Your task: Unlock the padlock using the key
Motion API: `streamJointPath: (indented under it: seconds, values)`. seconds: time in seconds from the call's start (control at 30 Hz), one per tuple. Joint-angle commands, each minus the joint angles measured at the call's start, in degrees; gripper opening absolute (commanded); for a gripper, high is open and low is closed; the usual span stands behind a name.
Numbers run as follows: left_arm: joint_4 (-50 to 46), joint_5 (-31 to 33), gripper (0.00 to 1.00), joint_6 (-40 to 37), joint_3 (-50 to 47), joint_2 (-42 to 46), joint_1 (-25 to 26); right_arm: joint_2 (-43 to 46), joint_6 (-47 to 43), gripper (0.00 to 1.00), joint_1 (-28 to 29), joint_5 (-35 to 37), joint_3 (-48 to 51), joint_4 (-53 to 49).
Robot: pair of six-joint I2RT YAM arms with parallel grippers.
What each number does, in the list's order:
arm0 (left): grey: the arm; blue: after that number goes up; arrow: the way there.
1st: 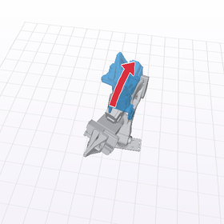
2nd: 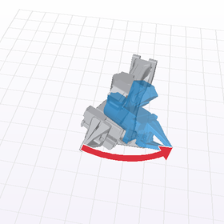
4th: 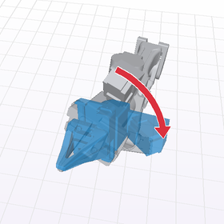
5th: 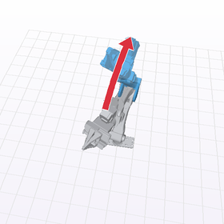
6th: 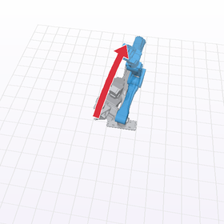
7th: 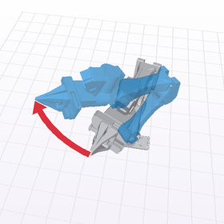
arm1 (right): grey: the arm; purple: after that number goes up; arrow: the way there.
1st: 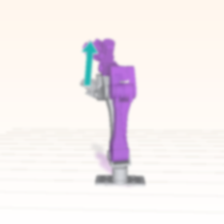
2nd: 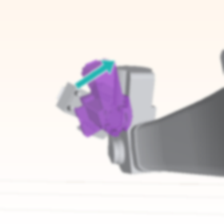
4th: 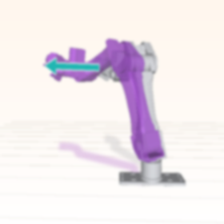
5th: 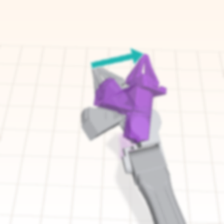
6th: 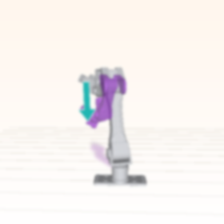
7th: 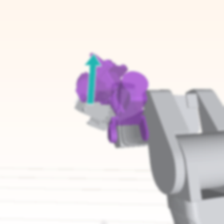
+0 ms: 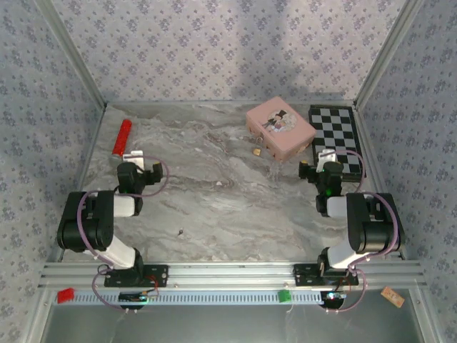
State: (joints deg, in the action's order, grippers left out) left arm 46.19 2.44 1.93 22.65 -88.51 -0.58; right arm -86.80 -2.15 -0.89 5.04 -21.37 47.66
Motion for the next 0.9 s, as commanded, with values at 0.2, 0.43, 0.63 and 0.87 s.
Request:
streamJointPath:
  seconds: [0.2, 0.43, 0.63, 0.87]
  values:
    - [0.13, 0.55, 1.0, -0.98, 1.18, 0.57, 0.29, -0.47, 0.48, 0.99, -0.16, -1.0, -1.19, -0.9]
    - [0.13, 0.55, 1.0, -1.03, 1.16, 0.61, 0.32, -0.47, 0.48, 0.99, -0.17, -1.05, -1.2, -0.9]
    - [0.12, 0.55, 1.0, -0.98, 1.16, 0.6, 0.23, -0.47, 0.48, 0.99, -0.32, -1.38, -1.24, -0.99]
    - [0.12, 0.16, 1.0, -0.88, 1.19, 0.57, 0.06, -0.47, 0.64, 0.99, -0.52, -1.8, -1.29, -1.06]
